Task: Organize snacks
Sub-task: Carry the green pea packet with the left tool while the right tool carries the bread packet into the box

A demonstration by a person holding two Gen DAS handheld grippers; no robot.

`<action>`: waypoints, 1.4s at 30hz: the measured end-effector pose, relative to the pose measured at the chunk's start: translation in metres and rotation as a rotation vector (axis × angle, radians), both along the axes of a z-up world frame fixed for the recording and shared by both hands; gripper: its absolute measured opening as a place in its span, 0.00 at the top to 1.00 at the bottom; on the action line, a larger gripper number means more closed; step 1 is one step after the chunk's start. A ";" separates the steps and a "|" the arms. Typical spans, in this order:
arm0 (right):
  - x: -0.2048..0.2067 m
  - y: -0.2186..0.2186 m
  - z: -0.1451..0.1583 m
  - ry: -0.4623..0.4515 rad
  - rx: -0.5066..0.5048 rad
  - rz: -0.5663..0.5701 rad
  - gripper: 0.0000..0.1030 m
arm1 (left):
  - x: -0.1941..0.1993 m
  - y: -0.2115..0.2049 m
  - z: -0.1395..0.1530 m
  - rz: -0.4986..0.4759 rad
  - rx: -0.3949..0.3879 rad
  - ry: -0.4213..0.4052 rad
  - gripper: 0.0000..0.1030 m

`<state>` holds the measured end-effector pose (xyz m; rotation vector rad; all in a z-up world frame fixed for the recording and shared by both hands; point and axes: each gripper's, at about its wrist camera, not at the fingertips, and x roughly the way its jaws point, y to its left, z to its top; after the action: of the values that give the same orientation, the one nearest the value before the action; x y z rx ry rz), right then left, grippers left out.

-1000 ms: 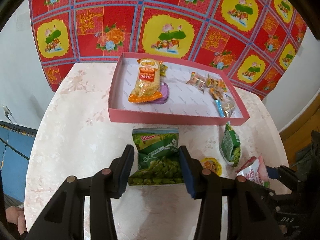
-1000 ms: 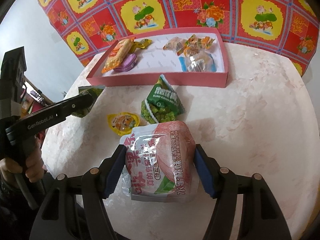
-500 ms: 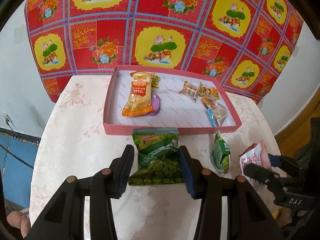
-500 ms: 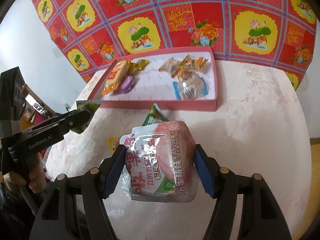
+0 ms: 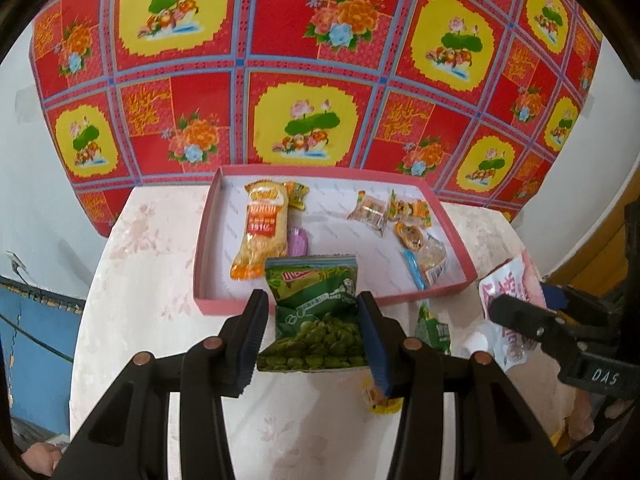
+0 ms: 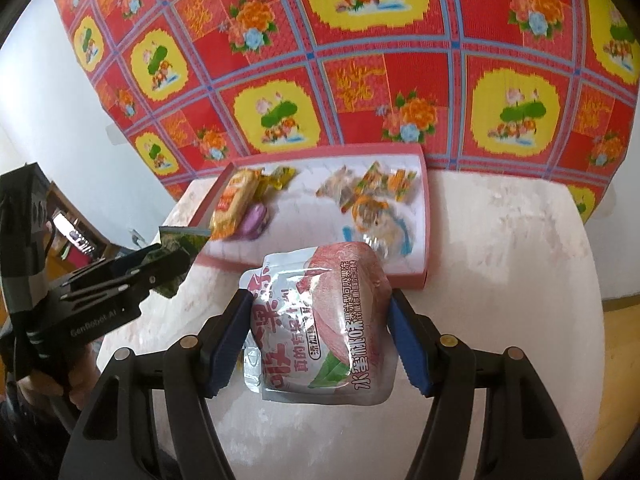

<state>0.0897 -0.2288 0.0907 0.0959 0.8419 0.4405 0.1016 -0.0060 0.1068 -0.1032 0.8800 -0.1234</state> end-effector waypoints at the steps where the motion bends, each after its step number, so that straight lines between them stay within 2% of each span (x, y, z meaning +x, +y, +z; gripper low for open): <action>1: 0.002 0.000 0.002 -0.004 0.000 -0.001 0.34 | 0.002 -0.001 0.001 -0.002 0.003 -0.004 0.53; 15: 0.039 0.004 0.007 -0.033 -0.001 -0.014 0.34 | 0.036 -0.011 0.002 -0.013 0.033 -0.030 0.53; 34: 0.097 0.019 -0.014 -0.003 -0.019 -0.001 0.33 | 0.082 -0.021 -0.023 -0.029 0.047 0.007 0.53; 42: 0.120 0.016 -0.026 0.014 -0.013 -0.035 0.33 | 0.102 -0.022 -0.037 -0.025 0.049 0.020 0.53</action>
<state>0.2092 -0.2126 0.0650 0.1022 0.8557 0.4015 0.2036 -0.0285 0.0700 -0.0481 0.9041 -0.1240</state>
